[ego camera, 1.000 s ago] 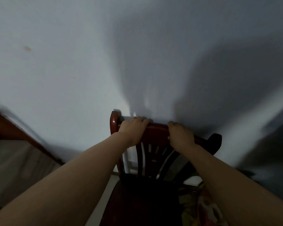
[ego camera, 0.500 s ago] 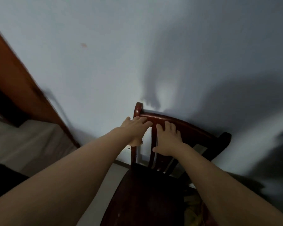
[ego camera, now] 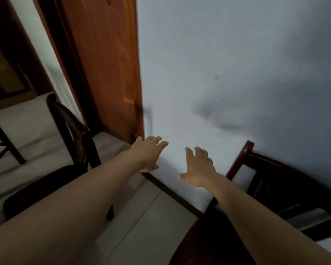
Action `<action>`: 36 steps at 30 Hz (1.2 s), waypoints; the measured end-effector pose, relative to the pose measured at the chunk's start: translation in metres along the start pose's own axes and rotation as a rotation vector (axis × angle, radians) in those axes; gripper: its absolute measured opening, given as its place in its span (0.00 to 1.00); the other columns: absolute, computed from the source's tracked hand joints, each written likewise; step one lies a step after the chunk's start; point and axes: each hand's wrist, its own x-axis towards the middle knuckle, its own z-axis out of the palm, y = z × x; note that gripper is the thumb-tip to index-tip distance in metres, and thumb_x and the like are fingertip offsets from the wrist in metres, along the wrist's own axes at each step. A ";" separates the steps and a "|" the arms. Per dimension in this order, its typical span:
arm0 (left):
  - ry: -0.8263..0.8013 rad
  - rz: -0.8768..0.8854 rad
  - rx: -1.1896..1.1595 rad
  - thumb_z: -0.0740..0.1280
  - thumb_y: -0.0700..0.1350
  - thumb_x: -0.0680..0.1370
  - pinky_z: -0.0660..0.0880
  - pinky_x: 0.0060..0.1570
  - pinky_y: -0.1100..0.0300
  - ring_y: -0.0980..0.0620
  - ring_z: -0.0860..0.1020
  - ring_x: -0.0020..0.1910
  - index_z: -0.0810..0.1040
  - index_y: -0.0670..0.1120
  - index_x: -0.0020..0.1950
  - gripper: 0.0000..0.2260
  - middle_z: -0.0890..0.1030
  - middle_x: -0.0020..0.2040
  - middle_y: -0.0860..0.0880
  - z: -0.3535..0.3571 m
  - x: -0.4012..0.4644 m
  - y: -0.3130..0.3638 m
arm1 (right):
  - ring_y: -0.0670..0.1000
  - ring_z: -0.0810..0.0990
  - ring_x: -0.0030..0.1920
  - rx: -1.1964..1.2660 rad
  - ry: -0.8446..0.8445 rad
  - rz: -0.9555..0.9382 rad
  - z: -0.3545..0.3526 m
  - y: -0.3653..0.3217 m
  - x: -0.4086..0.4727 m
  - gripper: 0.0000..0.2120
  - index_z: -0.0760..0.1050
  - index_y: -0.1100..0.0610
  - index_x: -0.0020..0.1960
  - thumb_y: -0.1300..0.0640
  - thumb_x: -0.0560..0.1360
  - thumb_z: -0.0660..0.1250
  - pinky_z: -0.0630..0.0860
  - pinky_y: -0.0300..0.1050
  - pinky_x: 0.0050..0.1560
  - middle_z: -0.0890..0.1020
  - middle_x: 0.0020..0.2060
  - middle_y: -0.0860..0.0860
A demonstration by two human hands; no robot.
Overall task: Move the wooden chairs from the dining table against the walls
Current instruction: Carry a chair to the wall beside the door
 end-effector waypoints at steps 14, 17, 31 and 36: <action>0.014 -0.289 -0.087 0.67 0.50 0.74 0.56 0.71 0.44 0.46 0.52 0.76 0.47 0.50 0.76 0.38 0.50 0.78 0.47 0.032 -0.121 -0.223 | 0.61 0.56 0.73 -0.050 0.065 -0.298 0.020 -0.248 0.043 0.45 0.47 0.54 0.76 0.43 0.70 0.70 0.59 0.57 0.71 0.57 0.73 0.58; -0.004 -0.328 -0.082 0.67 0.51 0.74 0.55 0.71 0.44 0.45 0.52 0.76 0.46 0.50 0.76 0.38 0.49 0.78 0.47 0.034 -0.120 -0.254 | 0.61 0.55 0.73 -0.041 0.043 -0.335 0.022 -0.279 0.067 0.47 0.45 0.54 0.76 0.43 0.69 0.70 0.58 0.57 0.71 0.58 0.73 0.57; -0.071 -0.406 -0.049 0.67 0.46 0.74 0.53 0.71 0.45 0.45 0.52 0.76 0.47 0.49 0.76 0.38 0.51 0.78 0.47 0.061 -0.014 -0.374 | 0.63 0.57 0.73 0.043 -0.126 -0.378 0.039 -0.372 0.232 0.47 0.40 0.57 0.76 0.44 0.72 0.68 0.60 0.56 0.70 0.56 0.73 0.62; -0.078 -0.374 0.007 0.68 0.44 0.73 0.57 0.69 0.44 0.45 0.53 0.75 0.49 0.49 0.76 0.37 0.53 0.77 0.47 0.077 0.035 -0.410 | 0.62 0.61 0.71 0.066 -0.203 -0.348 0.055 -0.385 0.280 0.44 0.43 0.60 0.76 0.44 0.74 0.66 0.64 0.53 0.68 0.60 0.72 0.62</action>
